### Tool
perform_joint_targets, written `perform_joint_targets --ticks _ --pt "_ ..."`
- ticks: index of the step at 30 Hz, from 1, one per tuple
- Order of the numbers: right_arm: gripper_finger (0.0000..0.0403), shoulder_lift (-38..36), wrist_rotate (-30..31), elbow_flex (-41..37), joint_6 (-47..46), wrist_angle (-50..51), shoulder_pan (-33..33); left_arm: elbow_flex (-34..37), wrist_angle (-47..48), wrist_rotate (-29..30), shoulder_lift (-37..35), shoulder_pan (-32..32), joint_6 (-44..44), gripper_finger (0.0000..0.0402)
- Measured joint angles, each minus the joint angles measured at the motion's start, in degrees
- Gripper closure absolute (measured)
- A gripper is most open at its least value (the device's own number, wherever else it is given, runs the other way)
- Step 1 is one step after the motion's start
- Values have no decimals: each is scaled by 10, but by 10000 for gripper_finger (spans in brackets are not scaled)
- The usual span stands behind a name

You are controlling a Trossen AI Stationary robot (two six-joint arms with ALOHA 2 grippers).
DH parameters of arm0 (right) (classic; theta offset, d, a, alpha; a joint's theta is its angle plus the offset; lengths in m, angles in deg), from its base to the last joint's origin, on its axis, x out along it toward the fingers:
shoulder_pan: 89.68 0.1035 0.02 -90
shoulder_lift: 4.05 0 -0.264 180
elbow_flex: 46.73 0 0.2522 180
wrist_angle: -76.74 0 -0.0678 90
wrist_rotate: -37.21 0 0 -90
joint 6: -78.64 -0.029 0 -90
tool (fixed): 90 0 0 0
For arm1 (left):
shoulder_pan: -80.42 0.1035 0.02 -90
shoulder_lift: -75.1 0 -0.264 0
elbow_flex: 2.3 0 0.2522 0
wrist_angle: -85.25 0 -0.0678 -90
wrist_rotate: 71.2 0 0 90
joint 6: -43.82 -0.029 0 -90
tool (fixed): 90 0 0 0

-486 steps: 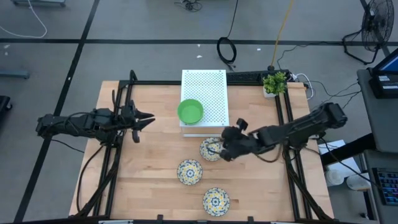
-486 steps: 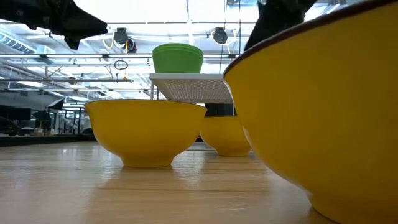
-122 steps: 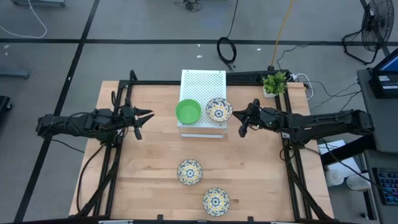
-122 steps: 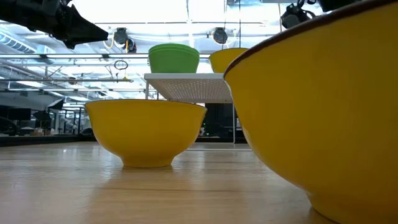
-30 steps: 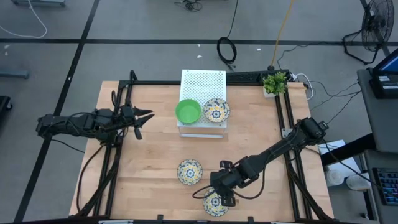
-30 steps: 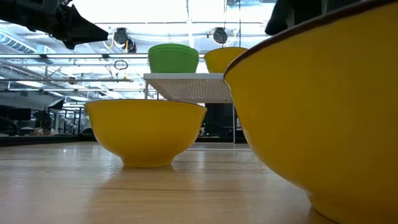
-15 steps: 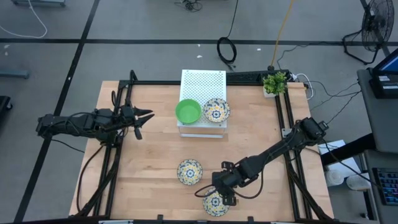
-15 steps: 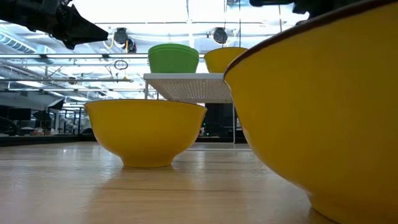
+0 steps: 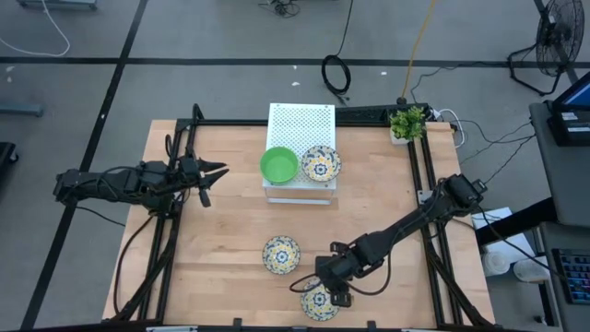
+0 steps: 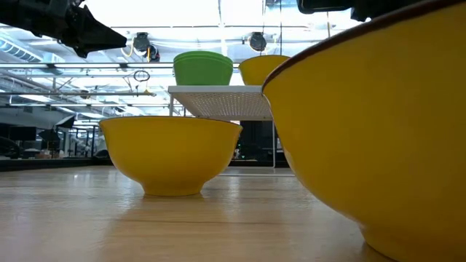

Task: Pick & Place Mini bowls
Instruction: Stack the bottom white bowl on the shelf

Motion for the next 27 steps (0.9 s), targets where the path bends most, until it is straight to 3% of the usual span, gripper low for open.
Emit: perform_joint_targets --ticks 21,27 --pt "239 19 1 0 12 -4 0 0 0 0 0 0 0 316" --pt "270 19 1 0 15 -2 0 0 0 0 0 0 0 316"
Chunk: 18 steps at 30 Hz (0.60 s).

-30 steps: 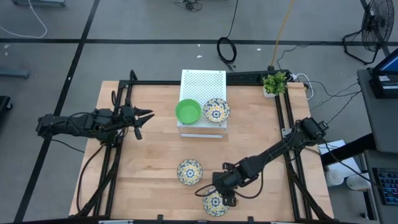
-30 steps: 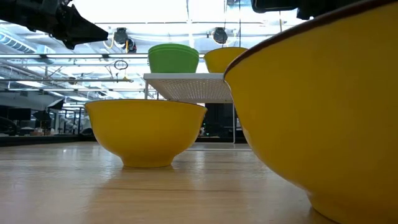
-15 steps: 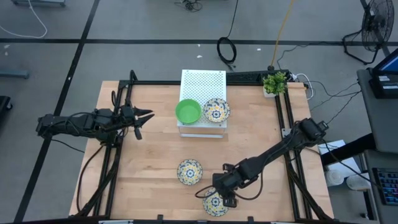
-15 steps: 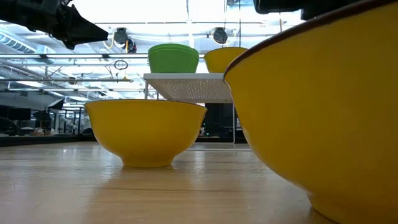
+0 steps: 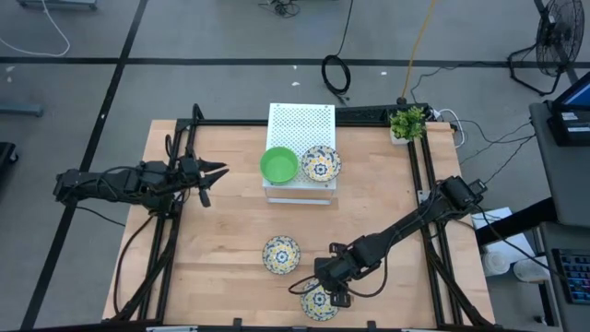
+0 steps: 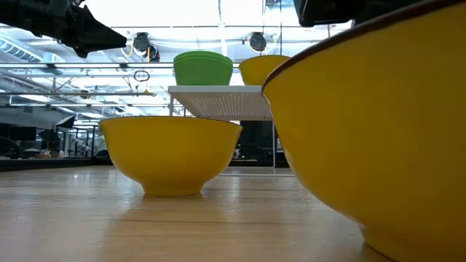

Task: Pick & Place Mini bowls
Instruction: Stack the bottom white bowl on the shelf

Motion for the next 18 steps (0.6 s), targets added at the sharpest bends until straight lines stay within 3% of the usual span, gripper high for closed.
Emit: perform_joint_targets --ticks 13,18 --pt "386 0 -1 0 28 7 -16 0 0 0 0 0 0 316" --pt "396 -2 -1 1 11 13 -23 0 0 0 0 0 0 316"
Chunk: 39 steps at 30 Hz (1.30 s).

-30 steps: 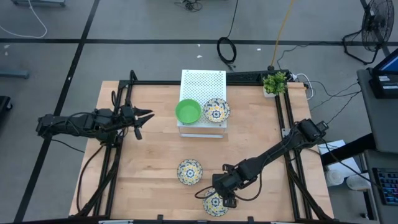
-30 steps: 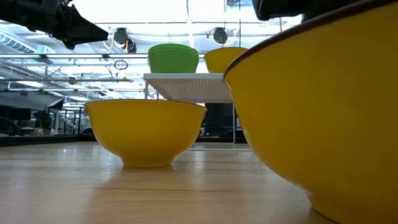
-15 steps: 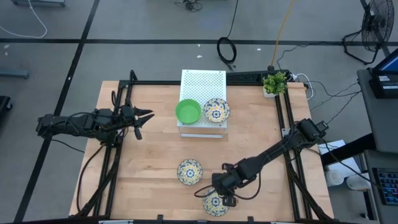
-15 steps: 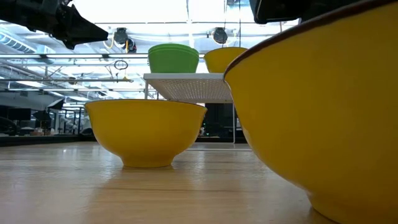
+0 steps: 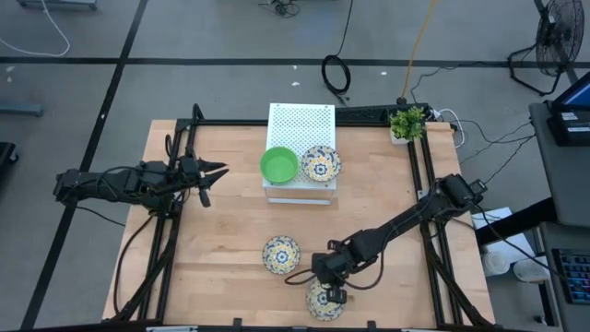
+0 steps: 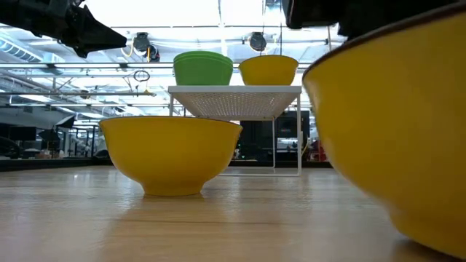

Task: Pick & Place Mini bowls
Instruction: Stack the bottom white bowl on the shelf

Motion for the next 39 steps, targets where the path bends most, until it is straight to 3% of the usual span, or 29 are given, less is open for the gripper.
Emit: perform_joint_targets --ticks 11,21,28,39 --pt "399 0 3 0 -69 60 -14 0 0 0 0 0 0 316" --pt "398 -1 51 1 -115 84 -27 0 0 0 0 0 0 316" --pt "398 -15 97 0 -107 123 -32 0 0 0 0 0 0 316" --pt "398 -47 190 0 -186 277 -33 0 0 0 0 0 0 316"
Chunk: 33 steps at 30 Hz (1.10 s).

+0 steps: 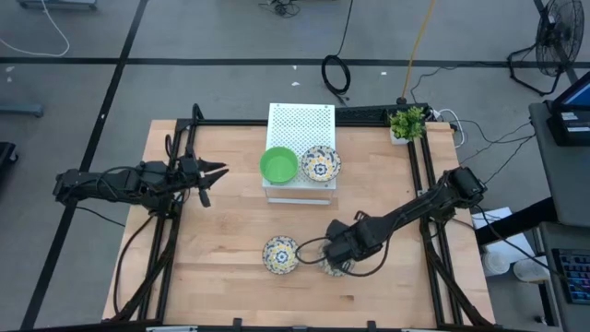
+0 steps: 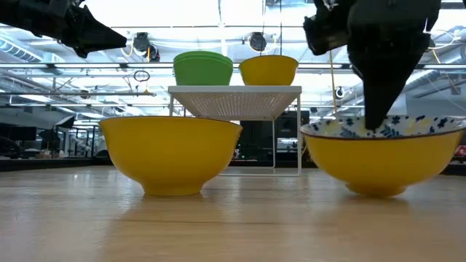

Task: Pick & Place Mini bowls
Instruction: Stack the bottom white bowl on the shelf

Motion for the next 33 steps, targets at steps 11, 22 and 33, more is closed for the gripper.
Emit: perform_joint_targets --ticks 11,22,33 --pt "398 -5 16 0 -66 132 -2 0 0 0 0 0 0 316" --pt "400 -15 72 -2 -123 216 -2 0 1 0 0 0 0 316" --pt "400 -121 71 -107 -158 157 -2 0 2 0 0 0 0 316"
